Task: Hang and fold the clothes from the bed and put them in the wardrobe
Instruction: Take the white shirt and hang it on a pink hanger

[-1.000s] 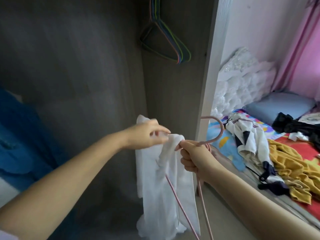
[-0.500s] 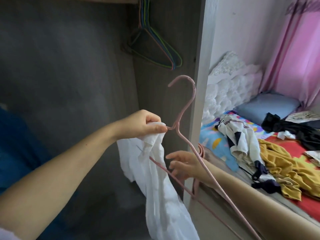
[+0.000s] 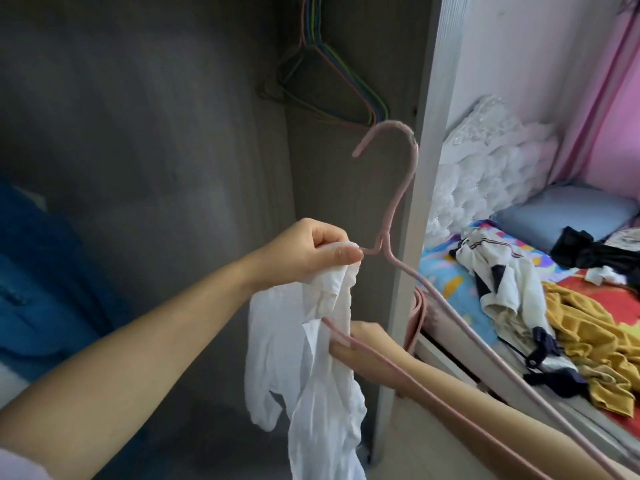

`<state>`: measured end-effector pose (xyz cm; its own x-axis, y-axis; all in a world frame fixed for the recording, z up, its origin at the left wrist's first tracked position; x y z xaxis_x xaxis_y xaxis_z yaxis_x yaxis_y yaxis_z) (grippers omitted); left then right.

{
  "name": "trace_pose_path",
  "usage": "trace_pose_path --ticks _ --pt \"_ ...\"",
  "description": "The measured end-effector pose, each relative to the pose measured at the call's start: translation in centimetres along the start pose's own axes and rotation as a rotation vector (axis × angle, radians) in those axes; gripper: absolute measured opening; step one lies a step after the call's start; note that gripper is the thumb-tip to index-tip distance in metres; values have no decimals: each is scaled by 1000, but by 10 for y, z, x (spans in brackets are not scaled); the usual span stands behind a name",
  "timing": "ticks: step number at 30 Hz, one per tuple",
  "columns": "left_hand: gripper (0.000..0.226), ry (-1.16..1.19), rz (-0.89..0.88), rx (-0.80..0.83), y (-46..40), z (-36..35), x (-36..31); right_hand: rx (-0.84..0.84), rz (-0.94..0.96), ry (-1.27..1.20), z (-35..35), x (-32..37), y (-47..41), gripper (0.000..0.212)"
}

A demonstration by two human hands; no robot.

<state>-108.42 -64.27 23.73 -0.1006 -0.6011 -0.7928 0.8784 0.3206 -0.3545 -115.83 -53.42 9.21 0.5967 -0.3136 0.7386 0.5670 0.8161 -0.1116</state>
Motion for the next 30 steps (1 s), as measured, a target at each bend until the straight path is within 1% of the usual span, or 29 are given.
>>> trace_pose_path --ticks 2,4,7,9,10,12,13,14,16,18,20,23,24,26,27,30 --pt "50 48 -26 -42 -1 -1 -7 66 -1 125 -14 -7 8 28" --pt "48 55 -33 -62 -3 2 -11 47 -40 152 -12 -15 5 23" --pt "47 10 18 -105 1 15 4 -80 -118 256 23 -42 -12 22" --pt "46 -31 80 -127 8 23 24 -164 -211 278 56 -73 -19 21" --pt "41 -39 107 -130 12 27 35 -215 -248 272 74 -85 -18 24" --pt "34 -51 151 -154 20 32 54 -308 -245 184 106 -105 -11 19" --pt "34 -55 172 -175 22 34 63 -309 -217 116 119 -108 -8 18" --pt "39 -61 193 -195 24 36 72 -279 -206 67 130 -109 -5 23" --pt "50 -86 234 -219 25 38 88 -171 -240 1 144 -109 0 33" --pt "51 -113 245 -228 25 37 95 -85 -261 5 152 -109 0 26" --pt "44 -124 225 -243 22 33 96 -101 -211 55 159 -110 -4 24" --pt "43 -154 213 -233 18 25 94 -216 -182 32 167 -109 -7 22" --pt "40 -204 203 -231 17 21 94 -234 -191 0 169 -109 -7 20" --pt "32 -377 168 -266 16 14 91 -263 -219 -42 171 -107 -8 19" --pt "32 -475 142 -295 16 9 88 -270 -229 -55 172 -105 -8 19" --pt "42 -796 30 -391 18 -6 77 -266 -266 -134 170 -88 -7 20"
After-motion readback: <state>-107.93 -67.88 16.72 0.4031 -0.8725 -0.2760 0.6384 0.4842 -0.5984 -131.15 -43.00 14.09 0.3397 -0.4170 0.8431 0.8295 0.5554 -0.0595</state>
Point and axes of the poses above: each hand's wrist, its own y-axis away from the middle knuckle, its own z-axis out of the back of the hand, x = y × z, the point moved 3 cm from there along -y, towards the middle knuckle, and after that the axes turned 14 degrees about -x, right-handed, at the moved point
